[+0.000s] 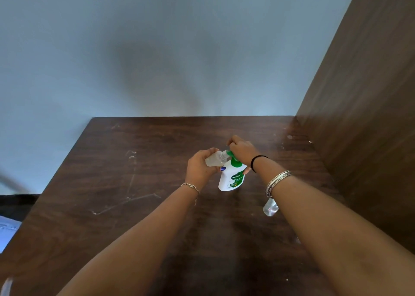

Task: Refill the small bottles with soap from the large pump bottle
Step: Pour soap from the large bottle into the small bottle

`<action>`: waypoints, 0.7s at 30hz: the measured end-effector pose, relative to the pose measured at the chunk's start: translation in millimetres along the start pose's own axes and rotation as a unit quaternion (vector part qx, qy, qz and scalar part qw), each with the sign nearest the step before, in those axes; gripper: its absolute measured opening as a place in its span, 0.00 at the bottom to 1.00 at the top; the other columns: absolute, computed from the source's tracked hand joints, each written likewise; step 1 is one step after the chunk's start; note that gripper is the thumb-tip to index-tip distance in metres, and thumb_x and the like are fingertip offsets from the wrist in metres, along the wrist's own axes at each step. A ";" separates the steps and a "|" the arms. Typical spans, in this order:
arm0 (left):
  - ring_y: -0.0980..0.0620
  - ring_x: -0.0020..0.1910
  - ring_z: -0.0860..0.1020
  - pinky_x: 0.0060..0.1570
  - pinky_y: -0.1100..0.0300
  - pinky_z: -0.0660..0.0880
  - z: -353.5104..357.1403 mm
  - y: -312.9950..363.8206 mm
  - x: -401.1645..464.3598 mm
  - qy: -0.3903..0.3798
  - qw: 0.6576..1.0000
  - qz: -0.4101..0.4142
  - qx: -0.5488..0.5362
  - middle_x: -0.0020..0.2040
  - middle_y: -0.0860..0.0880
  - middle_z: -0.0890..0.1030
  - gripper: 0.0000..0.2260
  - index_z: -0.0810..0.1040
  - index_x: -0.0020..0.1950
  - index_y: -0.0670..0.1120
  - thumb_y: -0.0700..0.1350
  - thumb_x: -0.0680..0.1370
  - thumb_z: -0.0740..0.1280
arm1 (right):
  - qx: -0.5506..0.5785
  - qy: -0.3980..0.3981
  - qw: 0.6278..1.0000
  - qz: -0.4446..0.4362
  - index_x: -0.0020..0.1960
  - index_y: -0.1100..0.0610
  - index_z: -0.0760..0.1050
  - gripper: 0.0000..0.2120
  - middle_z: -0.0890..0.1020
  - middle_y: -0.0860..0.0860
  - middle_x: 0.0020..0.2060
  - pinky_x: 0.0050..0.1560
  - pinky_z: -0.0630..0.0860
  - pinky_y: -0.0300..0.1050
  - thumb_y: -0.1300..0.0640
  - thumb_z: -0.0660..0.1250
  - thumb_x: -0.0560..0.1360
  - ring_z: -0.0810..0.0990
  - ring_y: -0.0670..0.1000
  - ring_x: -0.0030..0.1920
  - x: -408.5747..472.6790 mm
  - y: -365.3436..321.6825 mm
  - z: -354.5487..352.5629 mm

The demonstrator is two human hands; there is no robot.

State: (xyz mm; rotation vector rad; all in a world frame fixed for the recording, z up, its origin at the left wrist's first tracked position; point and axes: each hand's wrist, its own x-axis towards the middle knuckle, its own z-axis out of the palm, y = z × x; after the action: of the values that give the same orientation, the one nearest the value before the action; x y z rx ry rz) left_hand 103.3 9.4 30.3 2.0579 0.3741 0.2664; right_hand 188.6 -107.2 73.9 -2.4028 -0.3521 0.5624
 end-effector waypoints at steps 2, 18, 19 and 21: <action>0.52 0.51 0.76 0.46 0.71 0.66 0.1 1.9 -1.4 -0.002 1.000 0.004 -0.009 0.54 0.47 0.80 0.21 0.78 0.57 0.45 0.38 0.65 0.75 | 0.013 -0.033 0.999 0.024 0.52 0.54 0.69 0.09 0.73 0.59 0.51 0.44 0.80 0.57 0.54 0.52 0.78 0.75 0.61 0.51 -2.8 -1.7 -4.9; 0.53 0.50 0.76 0.46 0.71 0.66 2.1 2.6 -3.1 0.000 1.000 -0.002 -0.030 0.54 0.47 0.80 0.21 0.78 0.57 0.45 0.38 0.65 0.75 | -0.014 -0.050 0.999 0.012 0.64 0.65 0.70 0.17 0.73 0.63 0.63 0.57 0.70 0.49 0.60 0.51 0.80 0.72 0.56 0.52 5.6 1.4 -1.5; 0.53 0.50 0.76 0.46 0.71 0.66 2.0 3.3 -3.0 0.000 0.999 -0.002 -0.032 0.53 0.47 0.80 0.21 0.78 0.57 0.45 0.38 0.65 0.75 | -0.008 -0.056 0.998 0.017 0.65 0.66 0.69 0.17 0.72 0.63 0.63 0.57 0.70 0.49 0.60 0.51 0.80 0.71 0.56 0.52 5.8 1.0 -2.2; 0.53 0.49 0.76 0.46 0.72 0.65 1.7 4.5 -2.2 0.001 0.999 0.003 -0.033 0.53 0.47 0.80 0.21 0.78 0.57 0.44 0.38 0.65 0.75 | -0.019 -0.049 0.998 0.018 0.65 0.66 0.69 0.18 0.72 0.63 0.63 0.62 0.70 0.51 0.61 0.50 0.81 0.72 0.60 0.58 7.7 0.4 -2.5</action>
State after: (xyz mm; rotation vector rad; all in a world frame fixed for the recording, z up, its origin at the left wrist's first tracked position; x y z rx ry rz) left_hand 102.6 5.1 33.3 1.9948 0.3568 0.2807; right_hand 196.5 -105.9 73.1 -2.4277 -0.3645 0.6974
